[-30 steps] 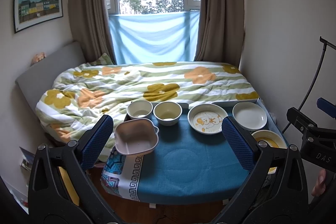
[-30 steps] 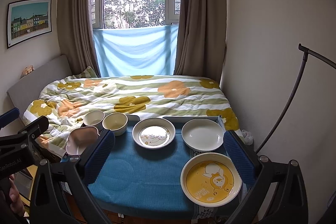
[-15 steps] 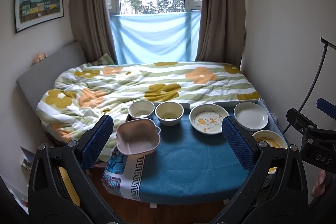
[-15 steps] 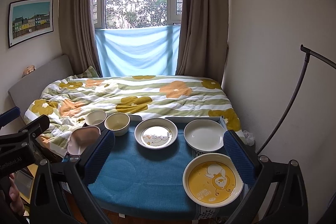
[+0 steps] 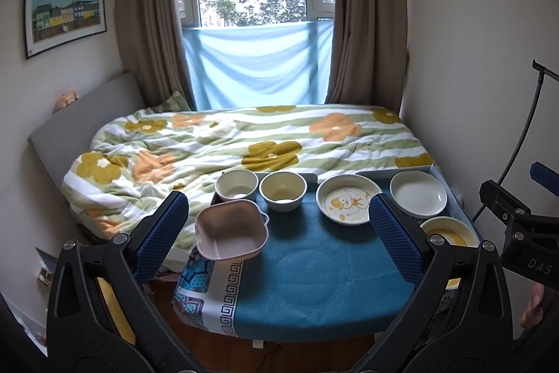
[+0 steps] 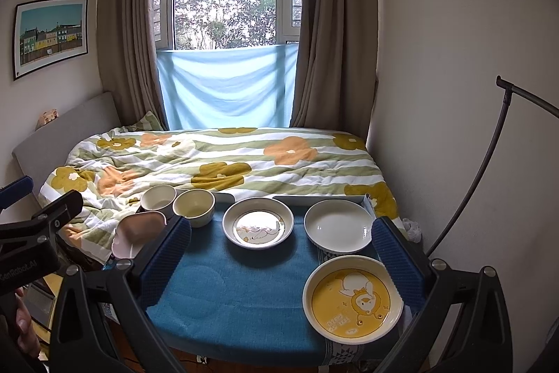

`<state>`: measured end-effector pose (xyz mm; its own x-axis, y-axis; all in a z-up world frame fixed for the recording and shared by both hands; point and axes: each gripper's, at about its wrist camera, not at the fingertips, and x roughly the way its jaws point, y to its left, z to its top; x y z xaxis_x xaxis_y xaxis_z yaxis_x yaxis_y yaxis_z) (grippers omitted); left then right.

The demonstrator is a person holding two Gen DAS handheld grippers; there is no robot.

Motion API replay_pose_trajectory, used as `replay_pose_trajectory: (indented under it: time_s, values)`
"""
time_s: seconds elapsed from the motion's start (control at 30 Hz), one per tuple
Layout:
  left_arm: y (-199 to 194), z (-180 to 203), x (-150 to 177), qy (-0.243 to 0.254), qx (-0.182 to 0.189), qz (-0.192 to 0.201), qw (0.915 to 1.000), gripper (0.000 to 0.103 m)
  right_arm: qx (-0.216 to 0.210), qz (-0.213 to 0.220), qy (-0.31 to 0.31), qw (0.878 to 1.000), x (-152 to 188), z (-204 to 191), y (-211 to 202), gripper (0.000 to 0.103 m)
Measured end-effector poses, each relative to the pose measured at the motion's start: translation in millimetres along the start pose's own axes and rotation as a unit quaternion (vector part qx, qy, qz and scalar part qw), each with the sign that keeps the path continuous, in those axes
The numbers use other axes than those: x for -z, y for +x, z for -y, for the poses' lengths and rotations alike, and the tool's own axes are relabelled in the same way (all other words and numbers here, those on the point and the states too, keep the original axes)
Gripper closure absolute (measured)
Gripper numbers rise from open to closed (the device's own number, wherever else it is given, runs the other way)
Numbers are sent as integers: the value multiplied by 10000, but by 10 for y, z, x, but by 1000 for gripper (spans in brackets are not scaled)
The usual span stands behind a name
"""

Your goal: Organize plates and bowls

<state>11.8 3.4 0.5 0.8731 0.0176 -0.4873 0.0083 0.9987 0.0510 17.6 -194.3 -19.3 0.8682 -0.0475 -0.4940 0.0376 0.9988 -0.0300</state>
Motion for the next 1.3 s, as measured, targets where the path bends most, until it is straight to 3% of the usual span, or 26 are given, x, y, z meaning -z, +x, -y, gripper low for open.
replay_pose_trajectory:
  time_s: [0.23,0.37,0.47,0.63,0.77,1.0,1.17,1.3]
  values:
    - [181,177,-115,287,323,-175,9989,1,228,-143,298,9992,24,151,-13,0]
    - [448,468,-108,692,853,-410,9931,1,491,-381,693,9957,175,394,42,0]
    - [720,775,-28,1016,1320,-726,9834,1,758,-649,1082,9891,384,664,108,0]
    - [1286,1420,262,1433,2031,-1481,9572,1,1083,-1119,1631,9742,804,1175,305,0]
    - [1830,1929,612,1667,2502,-2150,9292,1,1016,-1426,2198,9597,1177,1596,506,1]
    - [2567,2538,1163,1964,2807,-2999,8903,3,412,-1900,2830,9392,1745,2072,1011,23]
    - [2903,2754,1364,1981,2979,-3391,8701,19,73,-2156,2910,9321,1956,2202,1389,41]
    - [3036,2825,1435,2016,3026,-3593,8595,34,-156,-2217,2951,9293,2037,2256,1552,47]
